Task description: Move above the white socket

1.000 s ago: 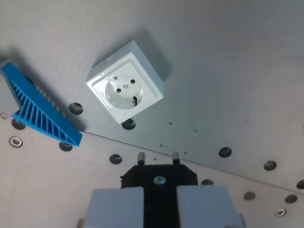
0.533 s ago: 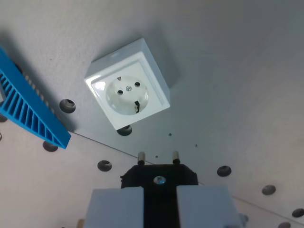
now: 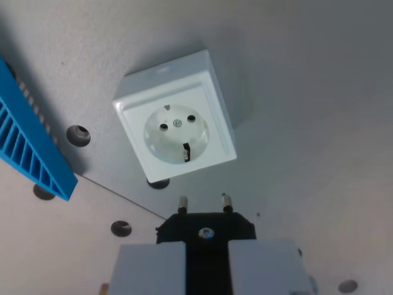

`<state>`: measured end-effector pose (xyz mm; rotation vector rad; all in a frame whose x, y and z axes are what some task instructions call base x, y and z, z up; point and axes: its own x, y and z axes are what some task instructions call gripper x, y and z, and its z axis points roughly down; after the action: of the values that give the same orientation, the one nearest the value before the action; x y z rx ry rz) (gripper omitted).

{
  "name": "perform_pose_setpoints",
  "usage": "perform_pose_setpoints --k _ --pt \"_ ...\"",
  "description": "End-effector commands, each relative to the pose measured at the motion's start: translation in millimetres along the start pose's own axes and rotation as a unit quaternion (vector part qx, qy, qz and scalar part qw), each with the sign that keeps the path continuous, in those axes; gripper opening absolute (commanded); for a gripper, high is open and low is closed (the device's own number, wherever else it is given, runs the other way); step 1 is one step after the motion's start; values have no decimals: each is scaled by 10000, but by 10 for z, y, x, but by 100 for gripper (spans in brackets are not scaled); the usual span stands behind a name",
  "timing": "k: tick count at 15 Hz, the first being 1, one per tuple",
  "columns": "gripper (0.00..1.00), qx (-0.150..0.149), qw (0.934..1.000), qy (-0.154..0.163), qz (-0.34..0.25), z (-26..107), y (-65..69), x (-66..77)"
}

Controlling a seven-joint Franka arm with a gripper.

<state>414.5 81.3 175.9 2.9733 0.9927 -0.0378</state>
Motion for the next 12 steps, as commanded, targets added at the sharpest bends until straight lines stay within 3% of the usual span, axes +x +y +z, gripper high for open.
perform_pose_setpoints --k 1,7,12 --pt "0 -345 9944 392 -923 180 -38 -21" --pt "0 -426 9927 375 -1064 482 -91 -39" --pt "0 -417 9931 377 -1027 634 -132 -62"
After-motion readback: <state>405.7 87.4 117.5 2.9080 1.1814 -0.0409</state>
